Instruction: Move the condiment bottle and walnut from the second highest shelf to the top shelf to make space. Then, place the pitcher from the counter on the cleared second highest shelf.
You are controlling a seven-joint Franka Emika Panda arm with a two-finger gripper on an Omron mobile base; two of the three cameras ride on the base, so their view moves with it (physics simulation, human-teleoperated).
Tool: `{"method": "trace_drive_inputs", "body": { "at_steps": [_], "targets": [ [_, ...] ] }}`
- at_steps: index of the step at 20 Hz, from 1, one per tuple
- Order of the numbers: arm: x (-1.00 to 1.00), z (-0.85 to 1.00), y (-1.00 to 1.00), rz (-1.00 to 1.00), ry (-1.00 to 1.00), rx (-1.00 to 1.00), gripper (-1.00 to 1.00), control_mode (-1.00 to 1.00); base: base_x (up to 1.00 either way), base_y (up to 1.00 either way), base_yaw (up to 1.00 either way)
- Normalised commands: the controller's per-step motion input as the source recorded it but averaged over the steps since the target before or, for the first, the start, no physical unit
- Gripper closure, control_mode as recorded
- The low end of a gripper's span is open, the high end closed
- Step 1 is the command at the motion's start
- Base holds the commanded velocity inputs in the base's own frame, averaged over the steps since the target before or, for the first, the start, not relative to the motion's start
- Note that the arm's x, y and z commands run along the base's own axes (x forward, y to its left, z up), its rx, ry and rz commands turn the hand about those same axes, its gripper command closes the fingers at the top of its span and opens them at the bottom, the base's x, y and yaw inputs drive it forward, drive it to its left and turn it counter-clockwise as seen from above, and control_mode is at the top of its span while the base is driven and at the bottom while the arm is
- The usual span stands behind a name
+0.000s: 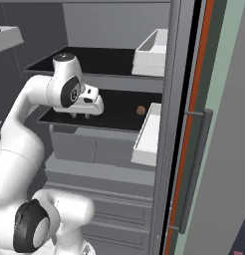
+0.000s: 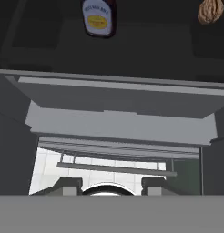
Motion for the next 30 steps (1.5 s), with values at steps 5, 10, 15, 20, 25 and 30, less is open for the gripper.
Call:
{"method": "trace_drive_inputs", "body": {
  "at_steps": [5, 10, 15, 20, 25, 30],
  "targets": [
    [-0.01, -0.11, 0.00, 0.00, -0.08, 0.00, -1.00, -1.00, 0.00, 0.00, 0.00],
    [0.00, 0.00, 0.10, 0.00, -0.29, 0.00, -1.00, -1.00, 0.00, 0.00, 0.00],
    [0.00, 0.01, 0.18, 0.00, -0.33, 0.00, -1.00, -1.00, 0.00, 0.00, 0.00],
    [0.07, 0.00, 0.08, 0.00, -0.18, 0.03, -1.00, -1.00, 0.00, 0.00, 0.00],
    [0.21, 0.00, 0.17, 0.00, -0.14, 0.04, -1.00, -1.00, 0.00, 0.00, 0.00],
    [0.25, 0.00, 0.06, 0.00, -0.04, 0.05, -1.00, -1.00, 0.00, 0.00, 0.00]
  ]
}}
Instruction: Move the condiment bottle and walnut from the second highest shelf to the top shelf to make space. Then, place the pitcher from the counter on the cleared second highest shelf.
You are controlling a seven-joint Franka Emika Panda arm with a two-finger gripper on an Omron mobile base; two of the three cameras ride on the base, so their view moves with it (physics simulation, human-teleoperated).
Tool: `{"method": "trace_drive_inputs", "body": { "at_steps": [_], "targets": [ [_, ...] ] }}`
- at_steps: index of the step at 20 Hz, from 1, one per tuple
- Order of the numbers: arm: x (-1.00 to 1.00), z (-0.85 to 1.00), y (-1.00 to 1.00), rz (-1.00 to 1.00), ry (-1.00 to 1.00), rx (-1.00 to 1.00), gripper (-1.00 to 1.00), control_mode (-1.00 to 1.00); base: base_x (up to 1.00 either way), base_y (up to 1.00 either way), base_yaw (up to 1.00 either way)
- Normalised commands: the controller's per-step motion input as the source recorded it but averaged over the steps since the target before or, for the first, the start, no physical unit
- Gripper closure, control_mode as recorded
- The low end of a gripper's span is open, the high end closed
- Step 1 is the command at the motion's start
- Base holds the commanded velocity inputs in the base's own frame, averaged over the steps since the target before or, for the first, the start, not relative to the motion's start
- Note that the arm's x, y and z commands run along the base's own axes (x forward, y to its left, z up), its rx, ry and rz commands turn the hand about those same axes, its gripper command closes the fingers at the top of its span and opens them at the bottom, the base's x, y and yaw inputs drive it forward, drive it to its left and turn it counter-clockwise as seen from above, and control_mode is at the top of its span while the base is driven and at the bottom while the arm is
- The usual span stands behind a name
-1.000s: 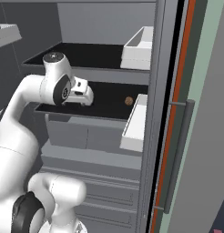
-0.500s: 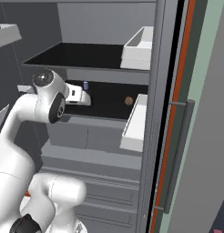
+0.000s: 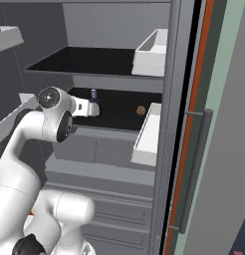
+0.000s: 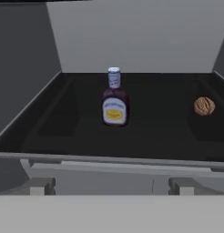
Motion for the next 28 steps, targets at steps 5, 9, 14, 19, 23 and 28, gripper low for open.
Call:
{"method": "trace_drive_inputs", "body": {
  "at_steps": [5, 9, 14, 19, 23, 28],
  "targets": [
    [0.29, 0.00, 0.00, 0.00, -0.01, 0.04, -1.00, -1.00, 0.00, 0.00, 0.00],
    [0.34, 0.01, 0.00, 0.00, 0.00, 0.02, -1.00, -1.00, 0.00, 0.00, 0.00],
    [0.31, 0.07, 0.00, 0.00, 0.00, 0.00, -1.00, -1.00, 0.00, 0.00, 0.00],
    [0.34, 0.00, 0.00, 0.00, 0.00, 0.00, -1.00, -1.00, 0.00, 0.00, 0.00],
    [0.40, 0.00, 0.00, 0.00, 0.00, 0.00, -1.00, -1.00, 0.00, 0.00, 0.00],
    [0.38, 0.00, 0.00, 0.00, 0.00, 0.00, -1.00, -1.00, 0.00, 0.00, 0.00]
  ]
}}
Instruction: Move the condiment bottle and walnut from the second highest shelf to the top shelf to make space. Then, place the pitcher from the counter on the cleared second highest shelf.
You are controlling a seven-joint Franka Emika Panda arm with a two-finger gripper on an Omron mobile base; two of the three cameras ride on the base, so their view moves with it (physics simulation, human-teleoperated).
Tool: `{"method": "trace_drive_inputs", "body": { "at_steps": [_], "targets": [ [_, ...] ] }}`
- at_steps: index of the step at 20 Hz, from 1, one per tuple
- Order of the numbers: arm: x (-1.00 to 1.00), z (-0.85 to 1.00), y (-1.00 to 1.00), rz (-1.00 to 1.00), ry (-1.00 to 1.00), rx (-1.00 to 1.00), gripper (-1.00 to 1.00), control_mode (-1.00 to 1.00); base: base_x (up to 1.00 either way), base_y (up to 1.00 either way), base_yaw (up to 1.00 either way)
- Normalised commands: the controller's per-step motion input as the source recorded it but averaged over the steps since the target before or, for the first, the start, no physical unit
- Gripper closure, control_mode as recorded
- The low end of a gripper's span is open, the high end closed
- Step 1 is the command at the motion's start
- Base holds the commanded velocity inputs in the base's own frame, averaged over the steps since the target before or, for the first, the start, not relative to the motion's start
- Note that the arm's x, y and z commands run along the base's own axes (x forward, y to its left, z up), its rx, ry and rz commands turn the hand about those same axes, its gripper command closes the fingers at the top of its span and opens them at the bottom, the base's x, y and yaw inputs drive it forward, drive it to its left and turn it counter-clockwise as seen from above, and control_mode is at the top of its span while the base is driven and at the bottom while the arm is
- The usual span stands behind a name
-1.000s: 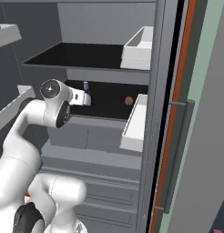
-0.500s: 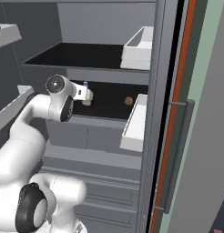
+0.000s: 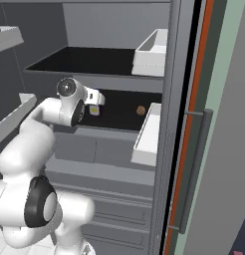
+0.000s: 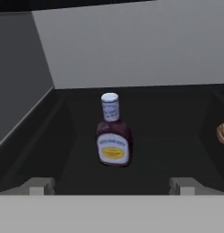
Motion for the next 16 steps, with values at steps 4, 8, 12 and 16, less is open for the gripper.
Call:
{"method": "trace_drive_inputs", "body": {
  "at_steps": [4, 8, 12, 16],
  "targets": [
    [0.38, -0.05, 0.00, 0.00, 0.00, 0.00, -1.00, -1.00, 0.00, 0.00, 0.00],
    [0.35, -0.15, 0.00, 0.00, 0.00, 0.00, -1.00, -1.00, 0.00, 0.00, 0.00],
    [0.31, -0.19, 0.00, 0.00, 0.00, 0.00, -1.00, -1.00, 0.00, 0.00, 0.00],
    [0.29, -0.21, 0.04, 0.00, 0.00, 0.00, -1.00, -1.00, 0.00, 0.00, 0.00]
  ]
}}
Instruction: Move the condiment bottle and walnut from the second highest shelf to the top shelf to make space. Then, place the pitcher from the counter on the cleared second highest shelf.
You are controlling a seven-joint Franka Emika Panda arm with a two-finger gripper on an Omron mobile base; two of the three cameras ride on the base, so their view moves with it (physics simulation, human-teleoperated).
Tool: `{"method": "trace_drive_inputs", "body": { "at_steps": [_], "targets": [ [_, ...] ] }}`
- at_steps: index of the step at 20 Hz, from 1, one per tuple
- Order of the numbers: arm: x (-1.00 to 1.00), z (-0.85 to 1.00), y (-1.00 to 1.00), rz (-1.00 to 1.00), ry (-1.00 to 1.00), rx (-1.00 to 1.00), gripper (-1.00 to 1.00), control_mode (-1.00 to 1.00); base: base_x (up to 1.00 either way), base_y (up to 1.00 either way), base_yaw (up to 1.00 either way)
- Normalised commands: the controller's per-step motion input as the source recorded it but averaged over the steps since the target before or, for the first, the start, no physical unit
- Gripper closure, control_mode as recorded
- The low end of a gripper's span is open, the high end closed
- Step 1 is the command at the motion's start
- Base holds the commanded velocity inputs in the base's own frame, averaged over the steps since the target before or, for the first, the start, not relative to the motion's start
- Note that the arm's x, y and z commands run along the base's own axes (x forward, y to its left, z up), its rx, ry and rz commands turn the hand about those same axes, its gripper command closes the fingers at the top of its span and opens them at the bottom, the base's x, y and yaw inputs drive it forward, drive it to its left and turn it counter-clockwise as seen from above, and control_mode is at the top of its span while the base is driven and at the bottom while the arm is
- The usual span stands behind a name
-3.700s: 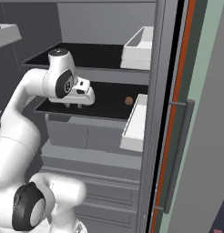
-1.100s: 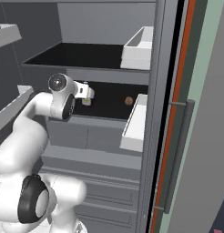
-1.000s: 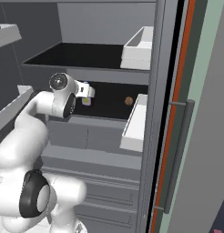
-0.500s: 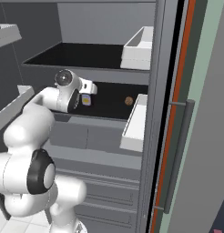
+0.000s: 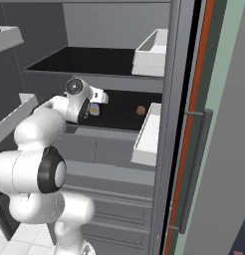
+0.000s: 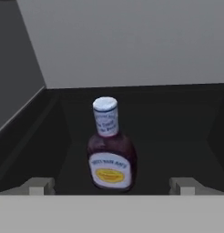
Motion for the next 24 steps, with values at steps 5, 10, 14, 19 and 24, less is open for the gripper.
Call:
{"method": "trace_drive_inputs", "body": {
  "at_steps": [5, 10, 14, 19, 24],
  "targets": [
    [0.33, -0.20, 0.09, 0.00, 0.00, 0.00, -1.00, -1.00, 0.00, 0.00, 0.00],
    [0.35, -0.13, 0.06, 0.00, 0.00, 0.00, -1.00, -1.00, 0.00, 0.00, 0.00],
    [0.33, -0.13, 0.00, 0.00, 0.00, 0.00, -1.00, -1.00, 0.00, 0.00, 0.00],
    [0.29, -0.12, 0.00, 0.00, 0.00, 0.00, -1.00, -1.00, 0.00, 0.00, 0.00],
    [0.26, -0.11, 0.00, 0.00, 0.00, 0.00, -1.00, -1.00, 0.00, 0.00, 0.00]
  ]
}}
